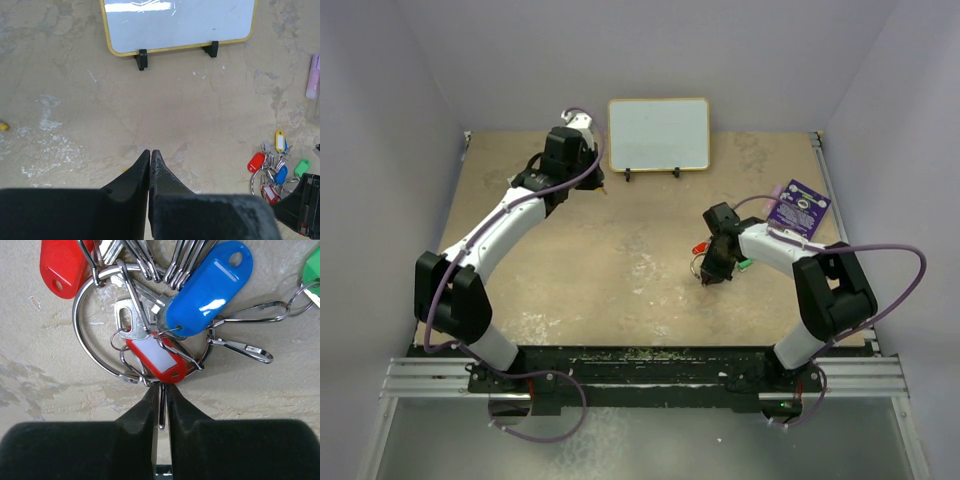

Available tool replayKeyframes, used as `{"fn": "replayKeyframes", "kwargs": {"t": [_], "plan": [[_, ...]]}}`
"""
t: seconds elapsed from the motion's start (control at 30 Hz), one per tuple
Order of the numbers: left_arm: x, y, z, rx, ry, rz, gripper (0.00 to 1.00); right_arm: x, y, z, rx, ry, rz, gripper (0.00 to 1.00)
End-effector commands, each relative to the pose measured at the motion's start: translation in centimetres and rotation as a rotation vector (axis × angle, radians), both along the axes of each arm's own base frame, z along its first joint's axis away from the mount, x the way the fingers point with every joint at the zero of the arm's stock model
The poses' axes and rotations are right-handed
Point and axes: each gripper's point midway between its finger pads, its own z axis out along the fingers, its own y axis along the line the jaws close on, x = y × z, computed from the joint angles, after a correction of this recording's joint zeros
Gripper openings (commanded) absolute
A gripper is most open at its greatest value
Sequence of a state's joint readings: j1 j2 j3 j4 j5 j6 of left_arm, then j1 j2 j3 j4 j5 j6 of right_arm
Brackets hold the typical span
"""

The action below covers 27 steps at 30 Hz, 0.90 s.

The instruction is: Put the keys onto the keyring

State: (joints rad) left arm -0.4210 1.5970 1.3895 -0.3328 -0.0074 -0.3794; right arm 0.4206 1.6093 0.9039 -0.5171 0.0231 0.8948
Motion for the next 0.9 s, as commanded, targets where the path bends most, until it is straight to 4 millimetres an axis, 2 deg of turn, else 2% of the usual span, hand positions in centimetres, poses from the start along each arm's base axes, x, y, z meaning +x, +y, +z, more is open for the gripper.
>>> {"fn": "replayKeyframes", "kwargs": {"t": [0.0, 0.17, 0.3, 0.37, 0.47, 0.63, 0.73, 0.87], "plan": [[0.2, 0.8, 3.8, -0.052, -0.072, 0.009, 0.03, 0.5, 0.9, 0.6, 0.021, -0.001, 0.000, 0.10], [0.6, 1.3, 4.1, -0.061, -0.095, 0.028, 0.03, 0.7, 2.6, 1.8, 0.091, -0.007, -0.045, 0.00], [1.1, 1.8, 4.6, -0.061, -0.122, 0.038, 0.03, 1.5, 5.2, 3.0, 0.171, -0.022, -0.073, 0.00], [1.3, 2.1, 5.1, -0.064, -0.142, 0.043, 0.03, 3.0, 6.9, 4.4, 0.195, -0.050, -0.074, 0.00], [1.6, 2.4, 5.4, -0.081, -0.159, 0.063, 0.03, 4.6, 8.7, 5.1, 0.218, -0.063, -0.078, 0.00], [1.8, 2.9, 5.7, -0.092, -0.168, 0.078, 0.03, 7.3, 11.5, 4.5, 0.268, -0.065, -0.079, 0.00], [1.9, 3.1, 5.7, -0.092, -0.170, 0.088, 0.03, 8.8, 12.5, 2.8, 0.250, -0.037, -0.071, 0.00], [2.1, 3.7, 6.0, -0.095, -0.174, 0.107, 0.03, 11.1, 14.0, 2.5, 0.259, -0.040, -0.066, 0.00]]}}
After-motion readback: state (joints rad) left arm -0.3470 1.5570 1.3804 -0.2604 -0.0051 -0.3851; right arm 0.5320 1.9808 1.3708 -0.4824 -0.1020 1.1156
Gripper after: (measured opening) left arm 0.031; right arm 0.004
